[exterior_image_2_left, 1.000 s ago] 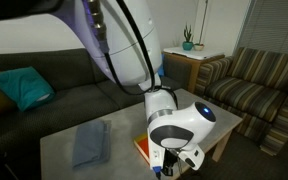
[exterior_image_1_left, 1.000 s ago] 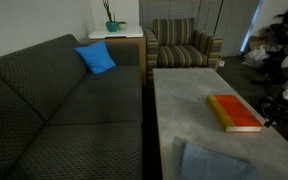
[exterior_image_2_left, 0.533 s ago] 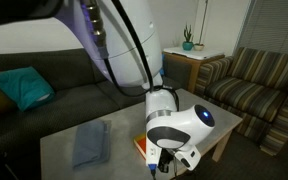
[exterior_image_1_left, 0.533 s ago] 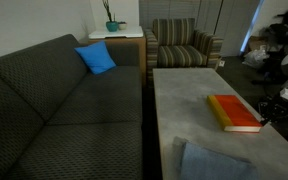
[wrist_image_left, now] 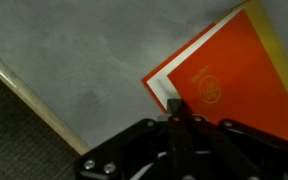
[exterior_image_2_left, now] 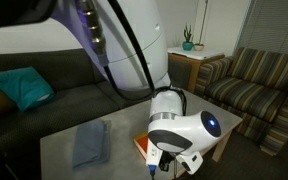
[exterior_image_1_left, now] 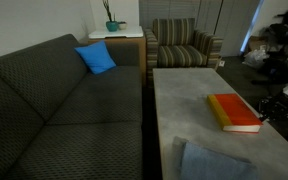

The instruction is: Open the red book

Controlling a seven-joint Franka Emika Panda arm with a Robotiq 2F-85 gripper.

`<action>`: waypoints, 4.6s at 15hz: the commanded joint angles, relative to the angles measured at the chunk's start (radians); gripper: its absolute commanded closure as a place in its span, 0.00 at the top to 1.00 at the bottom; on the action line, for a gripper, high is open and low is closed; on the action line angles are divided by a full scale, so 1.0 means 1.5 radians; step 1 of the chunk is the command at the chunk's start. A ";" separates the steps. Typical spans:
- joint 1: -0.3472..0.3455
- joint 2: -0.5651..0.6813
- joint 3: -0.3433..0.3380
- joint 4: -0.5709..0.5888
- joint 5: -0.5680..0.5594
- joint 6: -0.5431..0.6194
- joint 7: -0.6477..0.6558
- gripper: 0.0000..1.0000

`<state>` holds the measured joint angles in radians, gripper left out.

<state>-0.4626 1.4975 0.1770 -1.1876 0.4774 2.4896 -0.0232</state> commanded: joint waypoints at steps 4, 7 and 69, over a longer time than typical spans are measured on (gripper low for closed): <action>-0.041 0.000 0.047 0.001 0.043 -0.012 -0.076 0.00; -0.040 0.000 0.054 0.008 0.041 -0.018 -0.092 0.00; 0.157 -0.026 0.088 0.106 -0.079 -0.131 -0.160 0.00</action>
<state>-0.2567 1.4014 0.3263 -1.1281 0.3654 2.3362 -0.2613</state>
